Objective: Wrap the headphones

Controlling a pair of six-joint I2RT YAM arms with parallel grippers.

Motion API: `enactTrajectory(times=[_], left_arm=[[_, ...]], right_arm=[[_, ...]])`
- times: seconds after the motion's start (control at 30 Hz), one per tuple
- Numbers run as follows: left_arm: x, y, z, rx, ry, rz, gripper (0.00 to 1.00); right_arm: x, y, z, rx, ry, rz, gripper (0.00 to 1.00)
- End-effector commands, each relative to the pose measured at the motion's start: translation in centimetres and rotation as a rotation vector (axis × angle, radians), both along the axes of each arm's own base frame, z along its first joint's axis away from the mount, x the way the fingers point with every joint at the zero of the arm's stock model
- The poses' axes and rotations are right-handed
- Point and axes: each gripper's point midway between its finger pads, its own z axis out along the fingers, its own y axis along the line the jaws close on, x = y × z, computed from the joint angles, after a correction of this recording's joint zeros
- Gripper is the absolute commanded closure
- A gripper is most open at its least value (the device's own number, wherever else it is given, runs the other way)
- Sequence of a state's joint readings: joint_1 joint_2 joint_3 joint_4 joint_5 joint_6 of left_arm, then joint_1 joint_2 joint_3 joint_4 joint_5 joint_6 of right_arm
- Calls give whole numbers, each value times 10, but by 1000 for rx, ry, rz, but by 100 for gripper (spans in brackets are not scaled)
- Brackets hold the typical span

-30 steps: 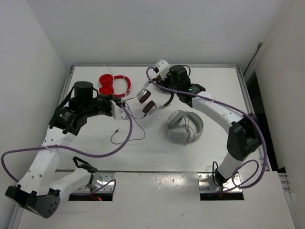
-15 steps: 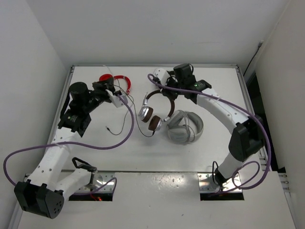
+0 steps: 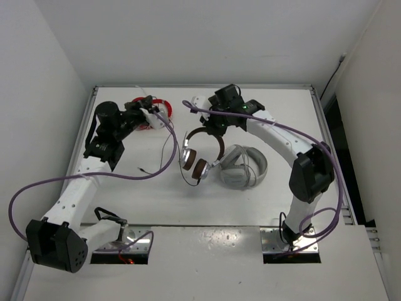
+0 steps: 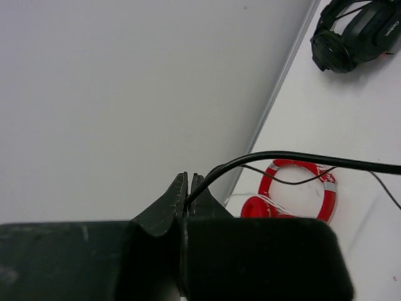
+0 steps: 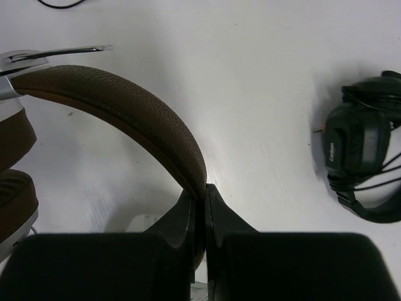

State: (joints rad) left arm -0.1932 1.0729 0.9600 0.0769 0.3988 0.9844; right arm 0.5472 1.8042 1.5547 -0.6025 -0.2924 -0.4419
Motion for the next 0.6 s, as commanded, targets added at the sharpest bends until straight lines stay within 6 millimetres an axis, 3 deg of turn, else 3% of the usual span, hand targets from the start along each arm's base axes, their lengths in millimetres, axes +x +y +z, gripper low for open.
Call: enactTrajectory(times=[0.0,0.1,0.13,0.2,0.37,0.4,0.47,0.57], left_arm=[[5,0,29,-83,-45,-7,100],[15,3,29,-125,-32,19,100],[22,3,18,-136,1,30,100],[27,2,25,-197,26,39,100],[42,0,18,-333,122,58,100],[46,-1,10,-348,152,61,100],[48,-4,18,-386,160,48,100],[52,-9,1,-433,236,48,100]], right_arm=[[-8,29,34,89,-26,82,100],[-18,40,37,111,-7,115,100],[-18,40,40,110,-4,115,100],[-25,46,41,125,7,142,100],[-41,56,54,160,18,194,100],[-45,61,58,171,15,211,100],[-47,62,61,180,20,221,100],[-50,65,75,209,11,242,100]])
